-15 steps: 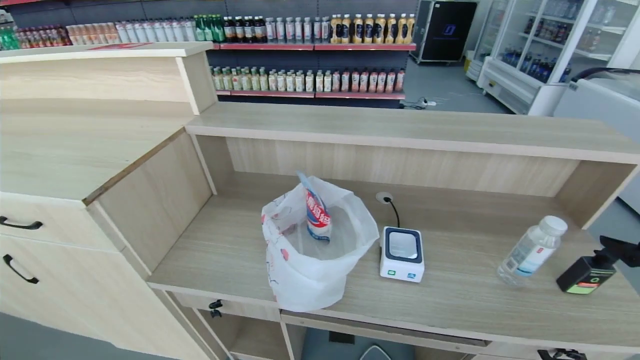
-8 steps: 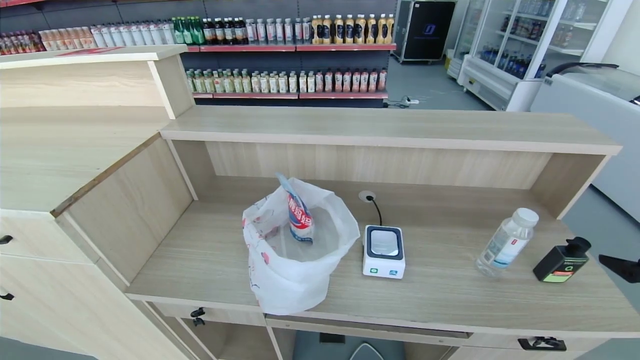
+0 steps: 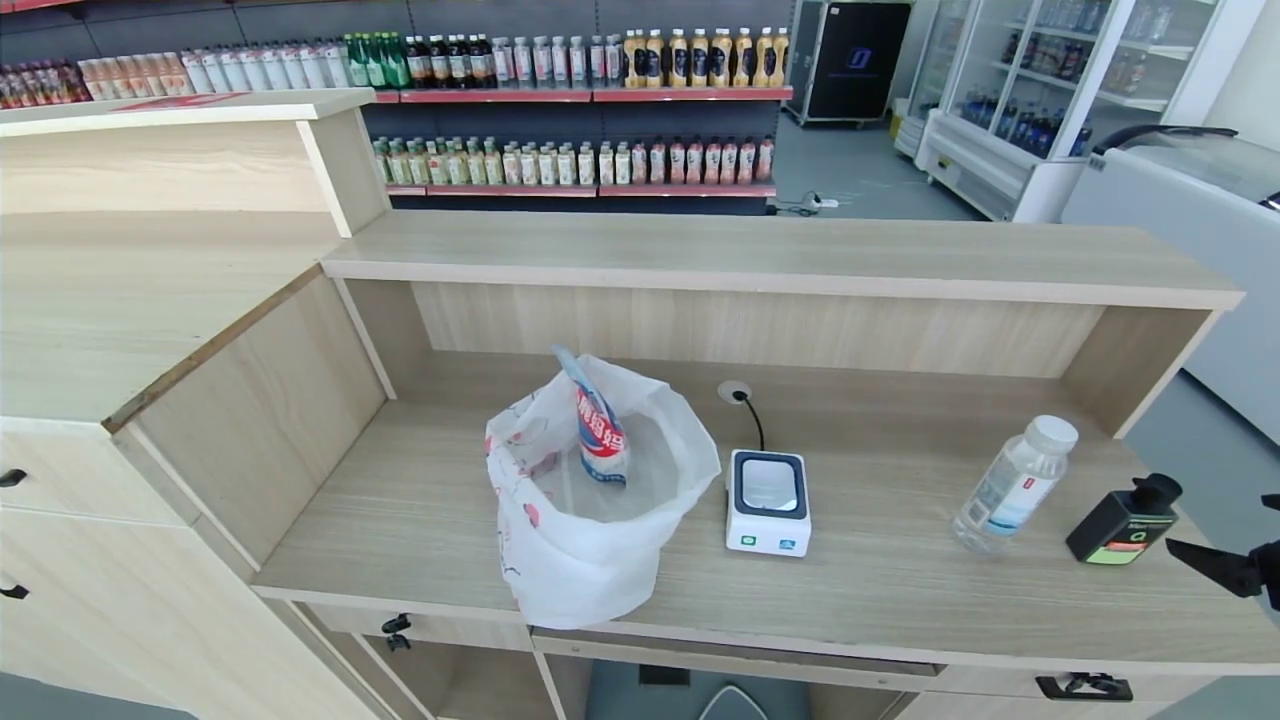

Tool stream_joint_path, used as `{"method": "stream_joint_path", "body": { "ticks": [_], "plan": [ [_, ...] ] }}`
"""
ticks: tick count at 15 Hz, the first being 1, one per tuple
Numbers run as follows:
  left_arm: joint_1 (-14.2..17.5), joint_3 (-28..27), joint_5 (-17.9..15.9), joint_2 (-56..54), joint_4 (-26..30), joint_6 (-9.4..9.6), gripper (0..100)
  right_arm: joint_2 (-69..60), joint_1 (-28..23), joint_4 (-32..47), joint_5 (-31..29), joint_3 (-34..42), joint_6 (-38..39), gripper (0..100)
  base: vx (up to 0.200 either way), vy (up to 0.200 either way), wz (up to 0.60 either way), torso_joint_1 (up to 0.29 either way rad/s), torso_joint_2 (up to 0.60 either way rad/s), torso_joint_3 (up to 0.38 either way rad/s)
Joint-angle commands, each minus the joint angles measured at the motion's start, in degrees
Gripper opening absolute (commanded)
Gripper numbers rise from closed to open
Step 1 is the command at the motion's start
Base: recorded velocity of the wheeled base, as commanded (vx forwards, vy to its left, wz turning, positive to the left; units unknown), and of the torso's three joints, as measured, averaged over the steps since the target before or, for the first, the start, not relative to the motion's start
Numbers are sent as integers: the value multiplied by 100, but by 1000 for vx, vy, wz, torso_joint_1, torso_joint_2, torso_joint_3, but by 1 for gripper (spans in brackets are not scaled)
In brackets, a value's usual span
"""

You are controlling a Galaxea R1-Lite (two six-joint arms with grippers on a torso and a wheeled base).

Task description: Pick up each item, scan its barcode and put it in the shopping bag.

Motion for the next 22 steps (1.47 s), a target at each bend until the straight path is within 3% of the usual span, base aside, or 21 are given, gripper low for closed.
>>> {"method": "stream_joint_path", "body": {
  "ticks": [1,13,22],
  "plan": [
    [-2,0,1,-2,-8,-2,100,260,-120,-9,21,1,-25,100,0,0,0,0,0,0],
    [-2,0,1,-2,0,-2,100,1254,-112,-906,663,-175,-25,100,0,0,0,0,0,0],
    [-2,0,1,-2,0,-2,100,1711,565,-1196,751,-473,72,100,0,0,0,0,0,0]
  ]
}}
